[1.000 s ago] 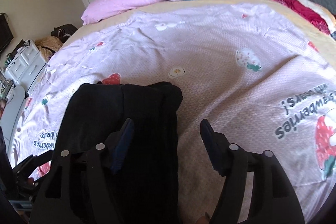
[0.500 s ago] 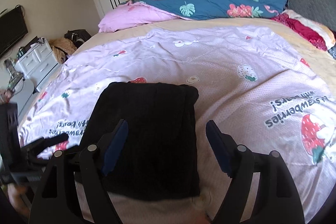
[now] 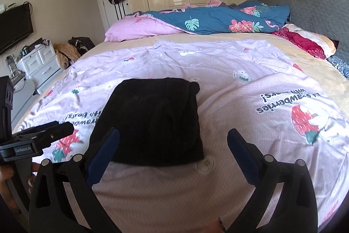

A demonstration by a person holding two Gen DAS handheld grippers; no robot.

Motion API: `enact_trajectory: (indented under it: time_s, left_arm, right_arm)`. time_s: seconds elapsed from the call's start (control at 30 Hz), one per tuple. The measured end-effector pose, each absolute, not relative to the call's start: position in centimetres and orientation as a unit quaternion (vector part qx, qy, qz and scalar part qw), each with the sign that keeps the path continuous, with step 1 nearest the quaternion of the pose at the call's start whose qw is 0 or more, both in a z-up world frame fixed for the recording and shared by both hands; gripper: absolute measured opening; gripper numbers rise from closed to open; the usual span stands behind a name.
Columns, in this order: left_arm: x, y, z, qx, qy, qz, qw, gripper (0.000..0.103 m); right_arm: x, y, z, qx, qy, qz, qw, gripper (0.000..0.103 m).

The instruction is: Fold small clothes

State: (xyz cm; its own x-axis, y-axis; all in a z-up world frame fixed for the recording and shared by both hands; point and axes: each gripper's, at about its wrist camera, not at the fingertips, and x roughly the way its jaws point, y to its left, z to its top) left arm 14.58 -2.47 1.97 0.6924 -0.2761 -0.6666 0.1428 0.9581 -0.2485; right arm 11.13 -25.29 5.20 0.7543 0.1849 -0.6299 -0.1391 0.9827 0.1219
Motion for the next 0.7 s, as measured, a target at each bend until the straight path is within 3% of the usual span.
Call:
enact_trajectory:
  time_s: [0.47, 0.7]
  left_arm:
    - [7.8, -1.8, 1.3, -0.078, 0.372, -0.100, 0.919, 0.094]
    - [6.6, -1.4, 0.8, -0.077, 0.372, -0.088, 0.921, 0.094]
  right_arm:
    - [3.3, -23.7, 1.6, -0.009, 0.398, 0.077, 0.914, 0.099]
    - [2.3, -23.4, 2.0, -0.029, 0.381, 0.061, 0.922, 0.099]
